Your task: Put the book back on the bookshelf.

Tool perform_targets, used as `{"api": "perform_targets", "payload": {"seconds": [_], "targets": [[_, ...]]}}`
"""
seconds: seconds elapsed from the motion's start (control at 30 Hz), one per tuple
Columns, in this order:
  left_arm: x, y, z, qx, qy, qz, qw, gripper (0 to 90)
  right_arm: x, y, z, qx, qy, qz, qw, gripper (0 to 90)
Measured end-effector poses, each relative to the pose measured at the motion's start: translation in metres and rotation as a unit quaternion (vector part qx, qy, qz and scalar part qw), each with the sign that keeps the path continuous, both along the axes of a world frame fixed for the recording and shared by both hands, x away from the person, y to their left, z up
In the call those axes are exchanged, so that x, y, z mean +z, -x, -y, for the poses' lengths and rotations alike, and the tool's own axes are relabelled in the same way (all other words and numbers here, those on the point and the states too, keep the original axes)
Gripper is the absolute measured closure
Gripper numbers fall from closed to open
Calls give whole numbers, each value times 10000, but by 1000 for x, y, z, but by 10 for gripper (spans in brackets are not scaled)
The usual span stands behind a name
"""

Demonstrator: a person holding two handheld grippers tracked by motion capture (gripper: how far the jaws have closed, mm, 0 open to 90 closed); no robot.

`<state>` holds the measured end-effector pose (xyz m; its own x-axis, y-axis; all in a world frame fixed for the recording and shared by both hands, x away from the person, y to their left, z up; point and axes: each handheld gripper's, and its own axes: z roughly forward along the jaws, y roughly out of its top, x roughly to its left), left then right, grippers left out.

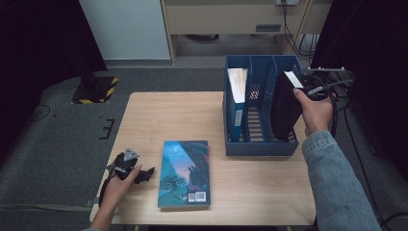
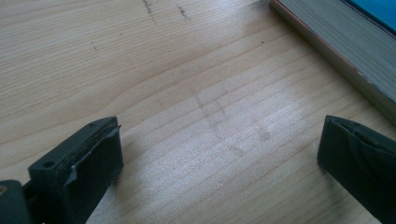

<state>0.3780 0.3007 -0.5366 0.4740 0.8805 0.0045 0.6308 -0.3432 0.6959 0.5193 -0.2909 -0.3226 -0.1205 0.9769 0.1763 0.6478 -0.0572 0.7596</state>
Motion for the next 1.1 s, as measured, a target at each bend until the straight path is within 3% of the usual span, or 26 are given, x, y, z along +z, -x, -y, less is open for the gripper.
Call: {"api": "perform_targets", "payload": {"seconds": [1.1], "targets": [[0,0,1,-30,1,0,10000,0,-38,-2,-2,-161,-97,-28,9998,522]]}}
